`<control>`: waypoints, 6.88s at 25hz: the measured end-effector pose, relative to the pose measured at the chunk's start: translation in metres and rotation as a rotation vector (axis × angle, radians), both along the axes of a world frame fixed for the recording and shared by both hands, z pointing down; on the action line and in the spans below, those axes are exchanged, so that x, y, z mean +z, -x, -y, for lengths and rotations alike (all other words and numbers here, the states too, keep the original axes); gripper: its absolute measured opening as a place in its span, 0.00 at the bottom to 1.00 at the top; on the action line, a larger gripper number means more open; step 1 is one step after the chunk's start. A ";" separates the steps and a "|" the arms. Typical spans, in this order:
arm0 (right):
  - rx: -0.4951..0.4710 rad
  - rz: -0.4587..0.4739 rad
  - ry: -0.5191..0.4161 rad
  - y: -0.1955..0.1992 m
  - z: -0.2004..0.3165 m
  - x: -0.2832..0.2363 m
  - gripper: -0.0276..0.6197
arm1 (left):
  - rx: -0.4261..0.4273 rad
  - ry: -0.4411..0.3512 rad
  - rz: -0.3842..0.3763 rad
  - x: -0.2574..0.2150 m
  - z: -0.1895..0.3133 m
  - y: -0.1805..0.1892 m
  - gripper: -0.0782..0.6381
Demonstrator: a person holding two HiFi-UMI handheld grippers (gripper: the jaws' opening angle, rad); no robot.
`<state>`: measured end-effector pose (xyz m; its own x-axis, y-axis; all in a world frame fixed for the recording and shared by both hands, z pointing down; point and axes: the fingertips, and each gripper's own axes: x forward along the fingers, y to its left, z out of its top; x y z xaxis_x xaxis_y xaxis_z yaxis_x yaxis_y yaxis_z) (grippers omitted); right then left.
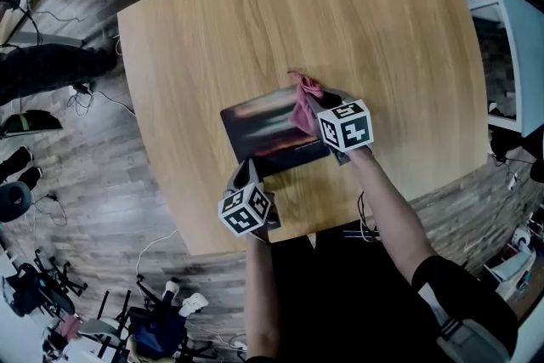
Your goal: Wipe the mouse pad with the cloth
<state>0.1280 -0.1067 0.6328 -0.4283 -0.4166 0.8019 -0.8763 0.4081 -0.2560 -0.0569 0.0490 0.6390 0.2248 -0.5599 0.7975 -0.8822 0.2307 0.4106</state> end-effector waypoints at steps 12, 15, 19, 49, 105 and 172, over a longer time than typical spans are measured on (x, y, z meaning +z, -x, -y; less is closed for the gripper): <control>0.110 0.020 -0.010 -0.025 -0.001 -0.011 0.14 | 0.040 -0.025 0.015 -0.005 -0.003 -0.004 0.14; 0.112 0.077 -0.053 -0.017 -0.004 -0.031 0.14 | 0.104 -0.037 0.029 -0.011 -0.009 -0.010 0.14; 0.077 0.184 -0.083 0.017 -0.017 -0.064 0.14 | 0.160 -0.018 0.049 -0.005 -0.022 -0.015 0.14; -0.222 0.214 0.123 0.197 -0.077 0.001 0.14 | 0.078 -0.023 -0.060 0.006 -0.035 -0.017 0.14; -0.018 0.110 0.067 0.011 -0.046 0.000 0.14 | 0.011 0.030 -0.038 0.000 -0.035 -0.002 0.14; -0.141 0.229 0.219 0.184 -0.154 0.000 0.14 | 0.594 0.107 -0.147 0.003 0.109 0.012 0.14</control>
<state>-0.0556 0.0474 0.6328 -0.6481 -0.1697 0.7424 -0.7253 0.4346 -0.5339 -0.0690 -0.0603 0.6417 0.5853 -0.2242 0.7792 -0.8084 -0.2356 0.5394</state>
